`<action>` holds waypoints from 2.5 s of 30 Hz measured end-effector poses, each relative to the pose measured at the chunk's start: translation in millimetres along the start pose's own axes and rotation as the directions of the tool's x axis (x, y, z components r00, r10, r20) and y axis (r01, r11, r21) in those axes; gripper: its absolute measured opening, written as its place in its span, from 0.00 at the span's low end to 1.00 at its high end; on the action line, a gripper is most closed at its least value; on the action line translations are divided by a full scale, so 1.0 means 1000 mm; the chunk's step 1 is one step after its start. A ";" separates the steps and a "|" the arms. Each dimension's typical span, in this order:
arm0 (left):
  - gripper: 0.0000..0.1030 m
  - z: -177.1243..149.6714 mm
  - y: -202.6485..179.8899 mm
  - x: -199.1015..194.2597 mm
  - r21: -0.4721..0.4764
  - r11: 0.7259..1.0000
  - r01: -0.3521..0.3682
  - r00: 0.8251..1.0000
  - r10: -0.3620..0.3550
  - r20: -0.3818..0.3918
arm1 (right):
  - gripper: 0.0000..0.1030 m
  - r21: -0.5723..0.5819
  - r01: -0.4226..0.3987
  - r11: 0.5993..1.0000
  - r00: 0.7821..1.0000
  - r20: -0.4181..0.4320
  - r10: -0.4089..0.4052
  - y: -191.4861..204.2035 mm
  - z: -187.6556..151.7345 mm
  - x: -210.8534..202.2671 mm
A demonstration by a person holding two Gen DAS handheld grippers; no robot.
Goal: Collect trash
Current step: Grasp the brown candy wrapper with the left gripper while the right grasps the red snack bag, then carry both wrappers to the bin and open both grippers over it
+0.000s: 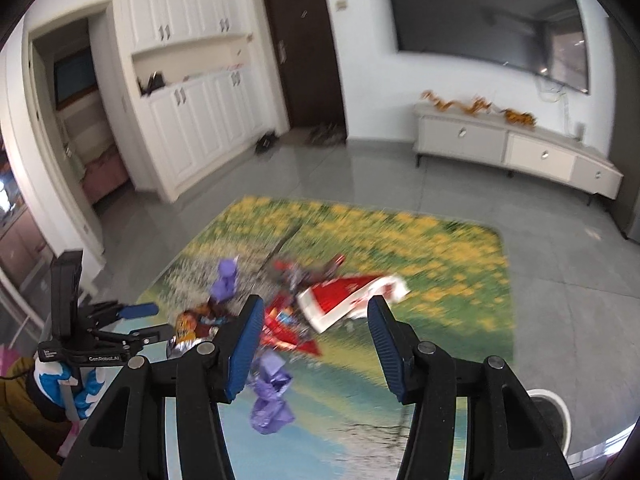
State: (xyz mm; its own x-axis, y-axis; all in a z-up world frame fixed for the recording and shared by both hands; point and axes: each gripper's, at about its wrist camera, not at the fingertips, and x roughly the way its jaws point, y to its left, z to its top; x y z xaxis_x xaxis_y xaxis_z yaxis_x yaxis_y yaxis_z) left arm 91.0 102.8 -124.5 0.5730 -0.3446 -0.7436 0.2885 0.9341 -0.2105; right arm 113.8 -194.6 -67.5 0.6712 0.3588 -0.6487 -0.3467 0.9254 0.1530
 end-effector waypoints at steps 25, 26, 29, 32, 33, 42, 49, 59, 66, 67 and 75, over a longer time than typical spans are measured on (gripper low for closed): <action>0.38 -0.010 0.005 0.039 -0.041 0.999 0.034 0.995 -0.037 -0.095 | 0.16 -0.161 -0.088 0.983 0.962 -0.271 0.042 0.042 -0.025 0.127; 0.36 -0.011 0.004 0.038 -0.044 0.998 0.035 0.995 -0.039 -0.095 | 0.14 -0.162 -0.095 0.982 0.965 -0.255 0.052 0.042 -0.025 0.122; 0.29 -0.014 0.002 0.033 -0.049 0.998 0.036 0.995 -0.040 -0.090 | 0.11 -0.165 -0.102 0.981 0.973 -0.222 0.064 0.045 -0.021 0.111; 0.27 -0.017 0.001 0.024 -0.059 0.998 0.038 0.996 -0.042 -0.073 | 0.11 -0.167 -0.113 0.979 0.980 -0.183 0.082 0.047 -0.017 0.096; 0.27 -0.018 0.001 0.020 -0.063 0.997 0.039 0.997 -0.043 -0.064 | 0.11 -0.167 -0.116 0.979 0.982 -0.169 0.088 0.048 -0.015 0.090; 0.26 -0.020 -0.002 -0.019 -0.084 0.996 0.028 1.000 -0.027 0.013 | 0.11 -0.128 -0.132 0.983 0.991 -0.045 0.127 0.041 -0.008 0.033; 0.26 -0.008 -0.016 -0.045 -0.070 0.998 0.006 0.998 -0.001 0.070 | 0.11 -0.068 -0.097 0.993 0.992 0.070 0.101 0.011 -0.009 -0.024; 0.26 0.025 -0.071 -0.066 0.009 1.000 0.023 0.993 -0.024 0.119 | 0.11 0.053 0.035 0.998 0.972 0.229 -0.046 -0.064 -0.032 -0.115; 0.26 0.049 -0.167 -0.045 0.169 0.983 0.075 0.994 -0.087 0.062 | 0.11 0.225 0.131 0.966 0.951 0.247 -0.186 -0.141 -0.079 -0.151; 0.26 0.052 -0.183 -0.039 0.192 0.978 0.087 0.994 -0.097 0.047 | 0.11 0.251 0.142 0.957 0.948 0.242 -0.205 -0.154 -0.088 -0.154; 0.26 0.064 -0.318 0.032 0.339 0.924 0.177 0.983 -0.149 -0.107 | 0.11 0.465 0.213 0.859 0.941 0.139 -0.309 -0.243 -0.167 -0.150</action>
State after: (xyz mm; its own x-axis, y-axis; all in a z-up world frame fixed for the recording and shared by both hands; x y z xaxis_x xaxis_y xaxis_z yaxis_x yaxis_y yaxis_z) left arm 66.9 -211.1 -40.9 0.4383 -0.4679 -0.7674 0.6279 0.7704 -0.1111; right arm -11.7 -494.1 -131.7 0.8297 0.0690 -0.5539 0.1496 0.9285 0.3399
